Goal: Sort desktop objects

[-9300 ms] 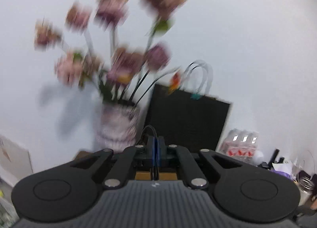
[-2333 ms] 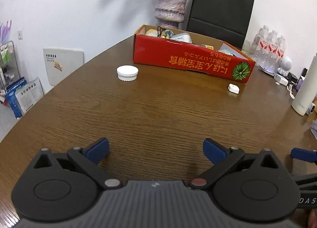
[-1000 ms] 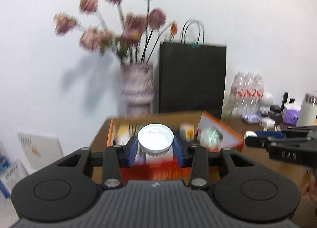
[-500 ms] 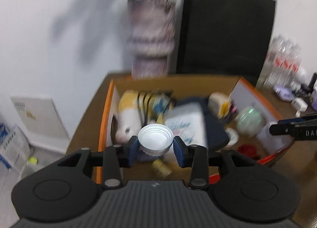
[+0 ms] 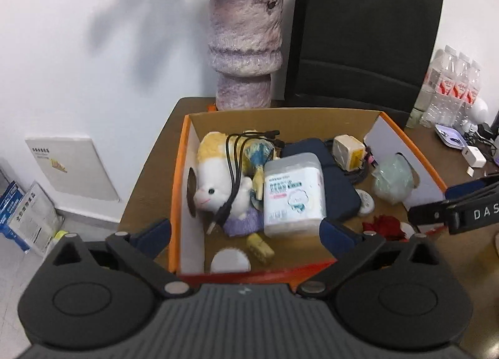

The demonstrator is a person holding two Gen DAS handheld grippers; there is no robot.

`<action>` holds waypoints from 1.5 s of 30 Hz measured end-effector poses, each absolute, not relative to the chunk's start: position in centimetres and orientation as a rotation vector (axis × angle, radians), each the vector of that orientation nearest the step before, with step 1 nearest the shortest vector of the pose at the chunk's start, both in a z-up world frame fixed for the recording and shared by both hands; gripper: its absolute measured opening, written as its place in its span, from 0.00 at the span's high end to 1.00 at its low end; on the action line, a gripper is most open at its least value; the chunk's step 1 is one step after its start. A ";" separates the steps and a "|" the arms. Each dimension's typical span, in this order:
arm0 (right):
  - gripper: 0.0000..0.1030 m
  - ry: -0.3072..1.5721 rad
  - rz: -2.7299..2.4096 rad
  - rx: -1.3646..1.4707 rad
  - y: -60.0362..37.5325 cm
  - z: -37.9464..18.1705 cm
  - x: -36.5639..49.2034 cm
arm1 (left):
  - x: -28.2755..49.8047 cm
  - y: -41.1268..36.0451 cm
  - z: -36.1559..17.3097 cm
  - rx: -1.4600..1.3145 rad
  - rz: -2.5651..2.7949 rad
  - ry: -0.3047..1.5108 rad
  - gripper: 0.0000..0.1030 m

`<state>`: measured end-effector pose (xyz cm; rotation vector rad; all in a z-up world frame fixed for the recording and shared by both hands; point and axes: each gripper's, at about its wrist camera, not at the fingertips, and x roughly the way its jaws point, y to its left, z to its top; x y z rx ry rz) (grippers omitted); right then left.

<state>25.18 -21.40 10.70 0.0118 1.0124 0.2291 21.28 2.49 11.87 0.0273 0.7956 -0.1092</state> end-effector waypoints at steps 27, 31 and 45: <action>0.04 0.736 0.220 0.033 -21.9 3.7 2.0 | -0.9 -0.5 6.1 0.067 -0.025 0.533 0.00; 0.00 0.718 0.197 0.037 -21.5 2.2 0.3 | -1.9 -0.2 3.8 0.033 -0.025 0.587 0.00; 0.00 0.698 0.142 -0.036 -19.3 0.7 -0.9 | -1.5 0.1 1.2 0.006 0.007 0.695 0.00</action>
